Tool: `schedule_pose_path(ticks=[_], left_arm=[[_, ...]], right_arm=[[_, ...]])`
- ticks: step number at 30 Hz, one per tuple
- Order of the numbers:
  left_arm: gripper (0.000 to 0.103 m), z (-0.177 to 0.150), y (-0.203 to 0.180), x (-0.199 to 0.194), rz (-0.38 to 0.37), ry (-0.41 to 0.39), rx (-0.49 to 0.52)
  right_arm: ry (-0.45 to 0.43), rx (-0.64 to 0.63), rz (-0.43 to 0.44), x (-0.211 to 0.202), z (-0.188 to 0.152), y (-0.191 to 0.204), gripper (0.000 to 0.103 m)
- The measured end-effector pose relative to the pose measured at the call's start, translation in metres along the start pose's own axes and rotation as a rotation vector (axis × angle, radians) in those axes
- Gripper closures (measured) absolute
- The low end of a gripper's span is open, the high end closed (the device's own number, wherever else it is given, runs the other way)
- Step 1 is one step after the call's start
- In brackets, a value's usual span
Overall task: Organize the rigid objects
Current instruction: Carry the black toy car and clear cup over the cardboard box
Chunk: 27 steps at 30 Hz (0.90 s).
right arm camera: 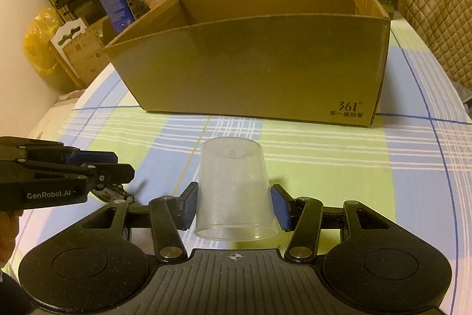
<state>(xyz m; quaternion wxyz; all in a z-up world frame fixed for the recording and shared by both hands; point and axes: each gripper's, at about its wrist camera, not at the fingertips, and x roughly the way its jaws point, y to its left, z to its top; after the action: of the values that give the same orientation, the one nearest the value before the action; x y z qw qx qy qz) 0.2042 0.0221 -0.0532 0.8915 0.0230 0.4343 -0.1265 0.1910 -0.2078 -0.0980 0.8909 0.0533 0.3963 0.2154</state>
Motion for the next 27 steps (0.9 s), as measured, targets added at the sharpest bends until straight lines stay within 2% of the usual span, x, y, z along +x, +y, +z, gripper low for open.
schedule_pose_path(ticks=[13,27], left_arm=[[0.077,0.024,-0.001,-0.024,-0.007,-0.038,0.003],[0.077,0.063,-0.012,-0.059,-0.029,-0.090,0.026]], right_arm=[[-0.051,-0.003,-0.021,-0.033,0.017,0.012,0.054],[-0.105,-0.027,-0.041,-0.069,0.057,0.028,0.054]])
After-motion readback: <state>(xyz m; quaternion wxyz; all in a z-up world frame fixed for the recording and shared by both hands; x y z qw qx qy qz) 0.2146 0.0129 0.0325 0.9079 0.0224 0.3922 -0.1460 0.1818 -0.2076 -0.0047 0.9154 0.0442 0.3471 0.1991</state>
